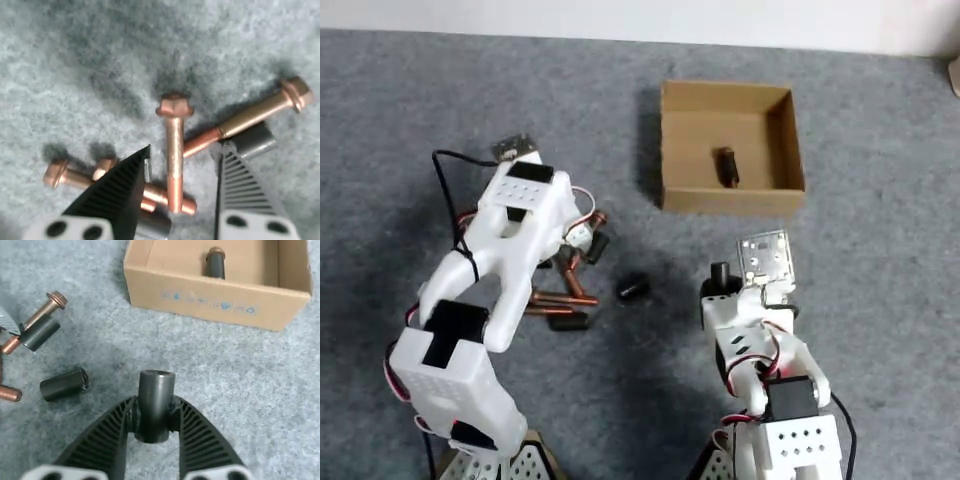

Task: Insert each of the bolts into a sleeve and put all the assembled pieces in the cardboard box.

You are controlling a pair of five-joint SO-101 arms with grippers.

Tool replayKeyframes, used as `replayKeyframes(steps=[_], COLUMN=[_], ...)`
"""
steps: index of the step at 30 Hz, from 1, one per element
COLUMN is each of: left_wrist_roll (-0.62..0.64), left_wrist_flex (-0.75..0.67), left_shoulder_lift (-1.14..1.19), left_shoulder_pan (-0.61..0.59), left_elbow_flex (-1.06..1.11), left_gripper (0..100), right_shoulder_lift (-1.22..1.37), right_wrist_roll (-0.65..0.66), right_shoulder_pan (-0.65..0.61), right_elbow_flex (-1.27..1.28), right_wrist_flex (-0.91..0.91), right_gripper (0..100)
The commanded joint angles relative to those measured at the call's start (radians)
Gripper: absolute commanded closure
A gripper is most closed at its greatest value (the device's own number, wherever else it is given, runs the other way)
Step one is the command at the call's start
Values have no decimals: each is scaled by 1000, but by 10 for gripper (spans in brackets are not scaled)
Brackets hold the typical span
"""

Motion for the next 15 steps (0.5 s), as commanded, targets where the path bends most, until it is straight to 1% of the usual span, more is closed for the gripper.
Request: replayKeyframes(steps=[1,11,13,15], left_wrist_roll=[-6,-2,-2,0], left_wrist_flex=[-44,-48,-48,-48], left_shoulder_lift=[-2,-1,4,41], left_shoulder_pan=[-25,-33,-33,-30], left_elbow_flex=[5,5,5,-4], left_gripper=[787,789,823,883], right_shoulder_lift=[-12,-12,-12,-12], right_wrist_roll=[11,11,11,11], right_shoulder_pan=[8,7,7,7], right_elbow_flex=[-5,-4,-4,-4], right_wrist_flex=[-25,-25,-25,-27], right_gripper=[994,994,994,994])
